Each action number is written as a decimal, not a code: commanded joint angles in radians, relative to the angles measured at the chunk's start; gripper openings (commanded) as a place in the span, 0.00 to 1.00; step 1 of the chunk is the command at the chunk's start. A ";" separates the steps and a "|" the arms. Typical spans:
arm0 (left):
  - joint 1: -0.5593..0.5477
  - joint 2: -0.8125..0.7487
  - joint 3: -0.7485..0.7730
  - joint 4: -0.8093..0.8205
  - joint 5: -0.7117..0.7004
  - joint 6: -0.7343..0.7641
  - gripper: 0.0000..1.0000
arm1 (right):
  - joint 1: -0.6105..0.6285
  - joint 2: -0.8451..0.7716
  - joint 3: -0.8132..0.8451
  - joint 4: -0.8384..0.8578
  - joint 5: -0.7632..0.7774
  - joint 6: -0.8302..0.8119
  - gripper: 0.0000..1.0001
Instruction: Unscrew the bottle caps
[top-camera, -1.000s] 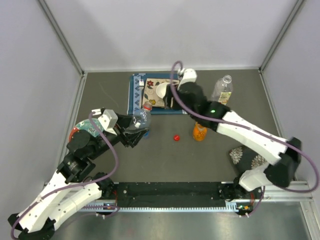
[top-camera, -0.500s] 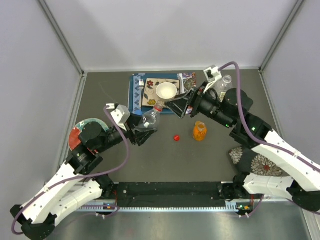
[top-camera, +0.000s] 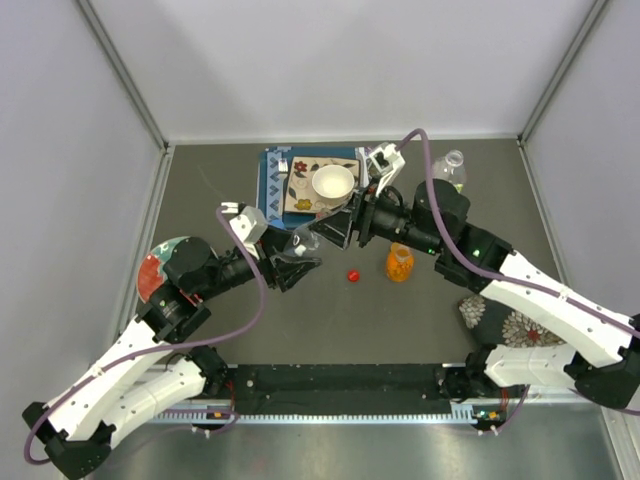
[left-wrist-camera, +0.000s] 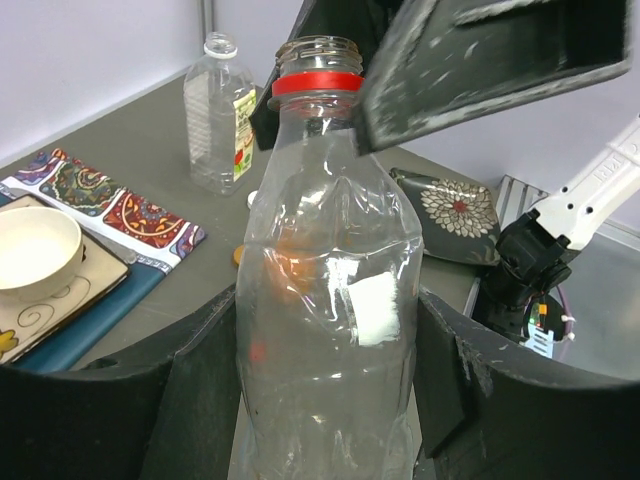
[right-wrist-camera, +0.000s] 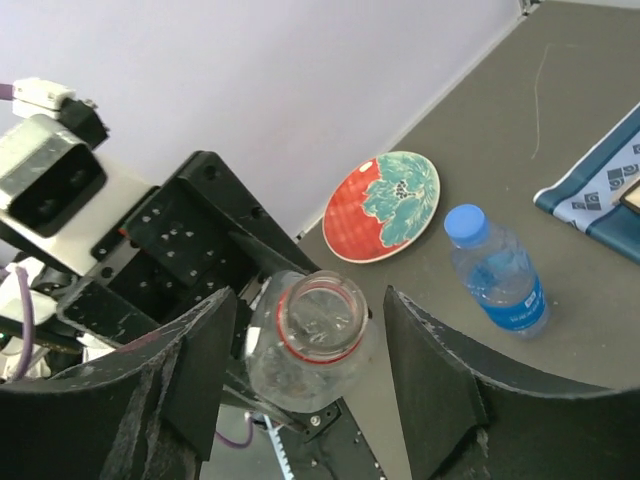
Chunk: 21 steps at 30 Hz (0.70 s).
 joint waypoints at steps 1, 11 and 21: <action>0.003 0.003 0.037 0.063 0.028 -0.020 0.20 | 0.014 0.017 0.038 0.008 0.029 -0.011 0.56; 0.003 -0.011 0.040 0.031 -0.002 0.002 0.57 | 0.015 -0.022 0.029 -0.005 0.119 -0.056 0.12; 0.004 -0.055 0.147 -0.218 -0.407 0.031 0.98 | 0.014 -0.067 -0.003 -0.149 0.535 -0.269 0.00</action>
